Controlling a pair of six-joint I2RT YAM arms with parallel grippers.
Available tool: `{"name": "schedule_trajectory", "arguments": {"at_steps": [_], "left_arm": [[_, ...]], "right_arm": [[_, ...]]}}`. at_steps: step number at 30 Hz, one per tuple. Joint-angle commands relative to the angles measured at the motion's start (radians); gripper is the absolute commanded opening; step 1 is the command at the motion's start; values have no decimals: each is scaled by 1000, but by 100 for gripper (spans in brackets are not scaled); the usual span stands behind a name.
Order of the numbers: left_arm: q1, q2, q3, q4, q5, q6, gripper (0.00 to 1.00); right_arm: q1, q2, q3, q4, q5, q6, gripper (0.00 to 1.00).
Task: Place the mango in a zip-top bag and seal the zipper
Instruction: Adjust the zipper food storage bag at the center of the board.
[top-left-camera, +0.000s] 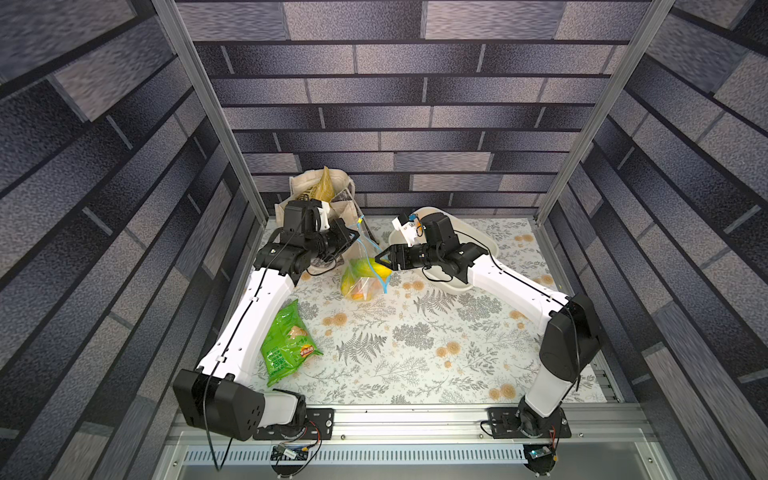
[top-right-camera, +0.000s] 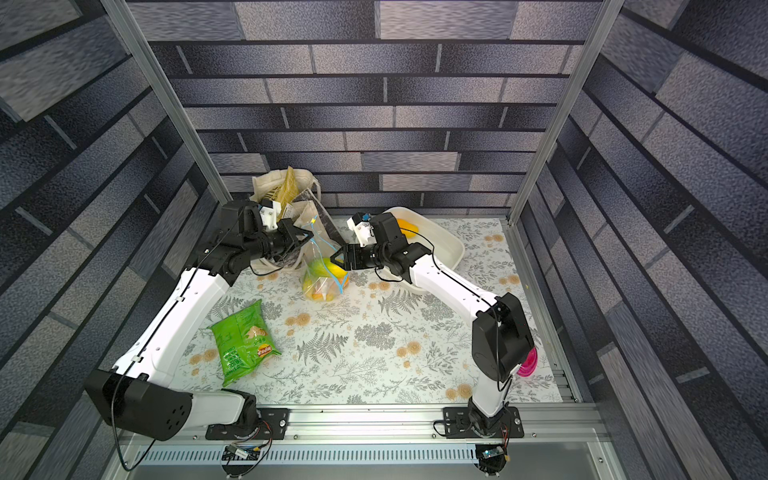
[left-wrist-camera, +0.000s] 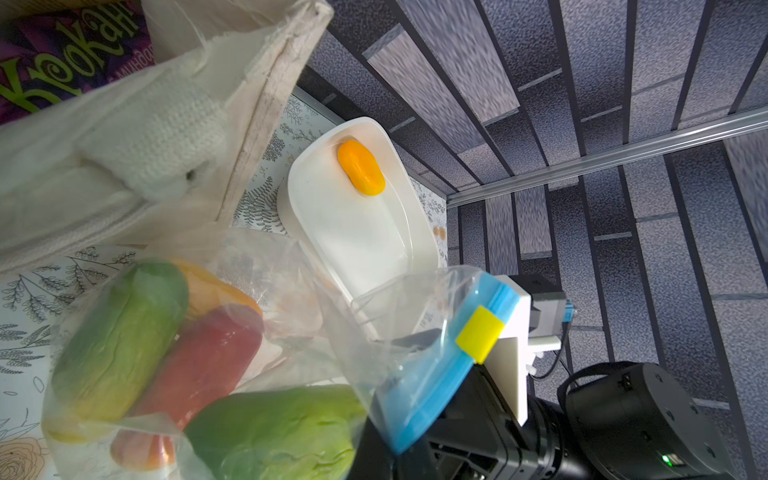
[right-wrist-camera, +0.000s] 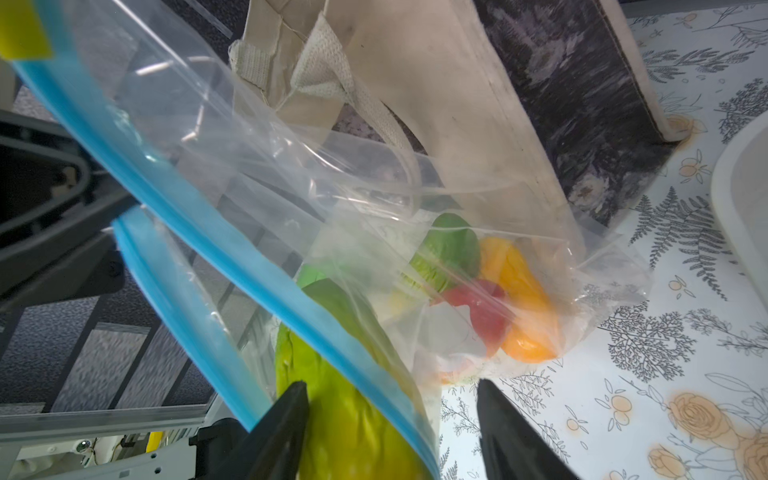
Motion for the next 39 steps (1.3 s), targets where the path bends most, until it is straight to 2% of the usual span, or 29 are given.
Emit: {"name": "schedule_trajectory", "arguments": {"at_steps": [1,7,10,15,19,22,25,29,31,32,34,36,38,39], "left_arm": [[-5,-17,23,39,14,-9,0],[0,-16,42,17,1,2,0],[7,-23,42,4,-19,12,0],[16,-40,29,-16,-55,26,0],[15,-76,-10,-15,-114,26,0],[14,-109,-24,-29,-148,33,0],[14,-160,-26,-59,-196,51,0],[17,-200,-28,-88,-232,72,0],[20,-201,-34,-89,-236,73,0],[19,-197,-37,-86,-234,72,0],[19,-176,-38,-72,-212,70,0],[19,-142,-39,-59,-184,61,0],[18,-111,-41,-48,-167,57,0],[18,-98,-43,-44,-164,58,0]], "right_arm": [[3,31,77,2,12,-12,67],[0,64,131,-58,31,-24,30],[1,43,169,-154,82,-47,17],[11,10,386,-516,349,-147,16],[63,85,610,-770,558,-241,9],[129,154,777,-903,747,-303,5],[148,166,848,-917,782,-334,3],[141,78,736,-756,611,-359,4],[137,36,634,-657,558,-345,10],[134,40,611,-647,551,-341,14],[104,80,600,-669,527,-313,15],[65,103,564,-642,427,-287,17],[25,105,513,-596,320,-270,31],[8,100,483,-555,257,-270,41]]}}
